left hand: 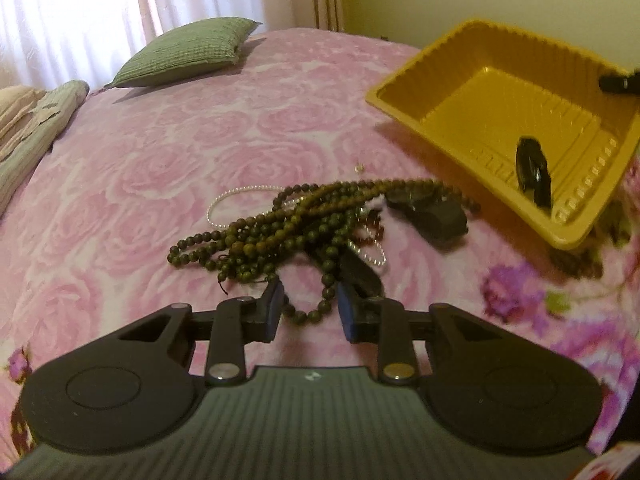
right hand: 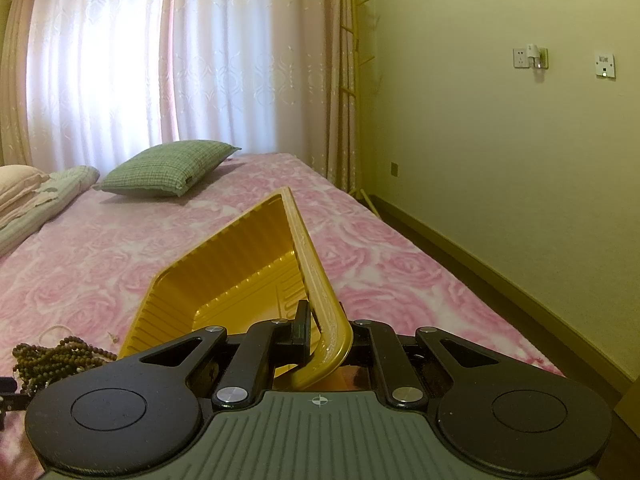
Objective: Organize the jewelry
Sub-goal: 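Grasp a dark wooden bead strand with the left gripper, then lift the bead strand high with the left gripper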
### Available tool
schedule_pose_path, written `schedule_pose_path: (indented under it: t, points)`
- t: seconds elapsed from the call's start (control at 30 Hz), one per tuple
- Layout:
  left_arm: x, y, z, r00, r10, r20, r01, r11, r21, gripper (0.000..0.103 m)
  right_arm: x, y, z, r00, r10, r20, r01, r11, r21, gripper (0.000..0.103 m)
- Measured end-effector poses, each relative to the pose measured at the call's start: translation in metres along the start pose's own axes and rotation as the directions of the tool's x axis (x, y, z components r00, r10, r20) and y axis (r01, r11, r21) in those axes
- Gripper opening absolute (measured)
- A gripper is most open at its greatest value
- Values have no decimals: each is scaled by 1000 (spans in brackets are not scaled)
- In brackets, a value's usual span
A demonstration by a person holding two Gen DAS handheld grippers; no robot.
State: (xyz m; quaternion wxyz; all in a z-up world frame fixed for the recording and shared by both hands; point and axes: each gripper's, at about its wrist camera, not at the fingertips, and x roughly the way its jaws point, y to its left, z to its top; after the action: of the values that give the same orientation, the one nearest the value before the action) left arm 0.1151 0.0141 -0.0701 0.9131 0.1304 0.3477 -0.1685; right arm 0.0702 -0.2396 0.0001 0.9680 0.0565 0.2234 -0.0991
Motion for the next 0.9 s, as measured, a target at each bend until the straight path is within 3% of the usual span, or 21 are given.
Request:
schedule_pose_path:
  t: [0.17, 0.3, 0.37, 0.63, 0.9]
  points:
    - [12, -11, -1, 998, 56, 7, -56, 997, 53, 23, 1, -1, 0, 1000, -1, -2, 1, 1000, 0, 9]
    - [20, -13, 3, 997, 72, -3, -72, 996, 47, 6, 3, -2, 1, 1000, -5, -6, 5, 1000, -1, 9]
    - [17, -13, 5, 998, 65, -1, -64, 997, 42, 6, 4, -3, 1, 1000, -5, -6, 5, 1000, -1, 9]
    - [-29, 10, 29, 996, 33, 83, -29, 999, -45, 6, 4, -2, 0, 1000, -5, -4, 5, 1000, -3, 9]
    - [-79, 34, 78, 981, 17, 192, 1, 996, -94, 6, 5, -1, 0, 1000, -8, 1, 8, 1000, -9, 9]
